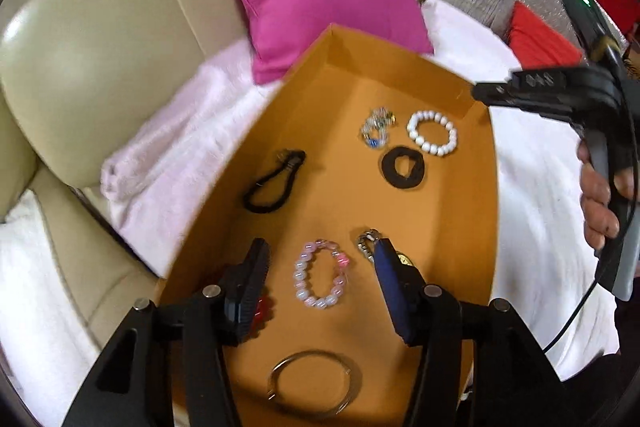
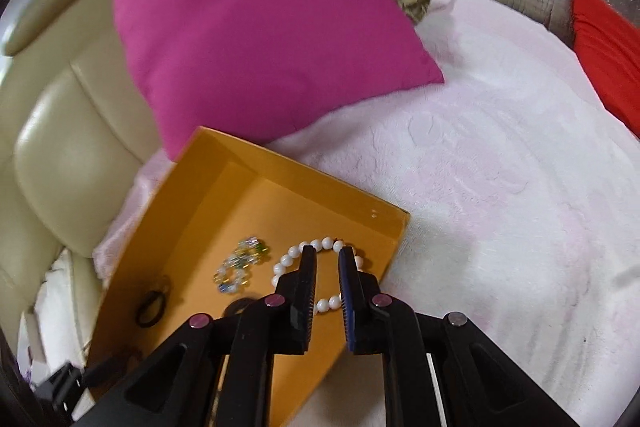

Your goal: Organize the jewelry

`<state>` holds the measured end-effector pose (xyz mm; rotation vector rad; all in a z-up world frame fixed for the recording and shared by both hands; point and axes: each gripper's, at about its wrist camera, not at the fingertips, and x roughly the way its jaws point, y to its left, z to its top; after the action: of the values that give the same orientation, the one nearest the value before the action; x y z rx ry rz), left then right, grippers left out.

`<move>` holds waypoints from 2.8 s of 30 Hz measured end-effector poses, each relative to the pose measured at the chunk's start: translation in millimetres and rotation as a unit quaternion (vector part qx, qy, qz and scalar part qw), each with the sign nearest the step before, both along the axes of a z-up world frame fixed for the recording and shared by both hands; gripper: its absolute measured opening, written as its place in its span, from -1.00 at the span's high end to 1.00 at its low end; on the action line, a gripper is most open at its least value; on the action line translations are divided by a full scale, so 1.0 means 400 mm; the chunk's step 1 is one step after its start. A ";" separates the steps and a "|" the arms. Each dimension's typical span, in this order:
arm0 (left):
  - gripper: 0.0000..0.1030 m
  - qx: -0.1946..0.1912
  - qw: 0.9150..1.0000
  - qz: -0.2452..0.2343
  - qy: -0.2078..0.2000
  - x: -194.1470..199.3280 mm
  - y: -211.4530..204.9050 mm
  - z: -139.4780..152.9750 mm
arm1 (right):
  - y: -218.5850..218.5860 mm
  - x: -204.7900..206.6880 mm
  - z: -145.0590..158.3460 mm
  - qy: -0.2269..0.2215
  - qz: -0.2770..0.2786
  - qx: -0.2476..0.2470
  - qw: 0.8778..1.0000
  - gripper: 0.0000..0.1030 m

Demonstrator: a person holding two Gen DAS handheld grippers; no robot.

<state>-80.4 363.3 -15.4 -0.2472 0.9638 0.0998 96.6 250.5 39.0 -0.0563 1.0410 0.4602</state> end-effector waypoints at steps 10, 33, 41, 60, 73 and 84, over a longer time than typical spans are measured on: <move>-0.17 0.076 0.994 0.046 -0.058 -0.204 0.038 0.105 | -0.100 -0.246 0.140 -0.066 0.075 0.053 0.994 0.30; -0.67 0.230 0.945 0.159 -0.170 -0.429 -0.163 0.344 | -0.244 -0.606 0.284 -0.131 0.076 0.075 0.986 -0.41; -0.67 0.263 0.941 0.133 -0.165 -0.411 -0.247 0.349 | -0.365 -0.614 0.299 -0.129 0.019 0.090 0.987 -0.41; -0.67 0.245 0.946 0.152 -0.150 -0.489 -0.252 0.404 | -0.278 -0.762 0.323 -0.103 0.051 0.079 0.990 -0.41; -0.67 0.231 0.939 0.212 -0.140 -0.553 -0.133 0.380 | -0.168 -0.824 0.318 -0.112 0.060 0.050 0.991 -0.41; -0.67 0.245 0.942 0.190 -0.129 -0.514 -0.153 0.352 | -0.173 -0.782 0.296 -0.101 0.047 0.054 0.992 -0.41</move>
<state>-286.0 302.2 125.3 0.0188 0.5934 0.6401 -216.3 181.3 157.5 -0.0555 0.8164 0.5835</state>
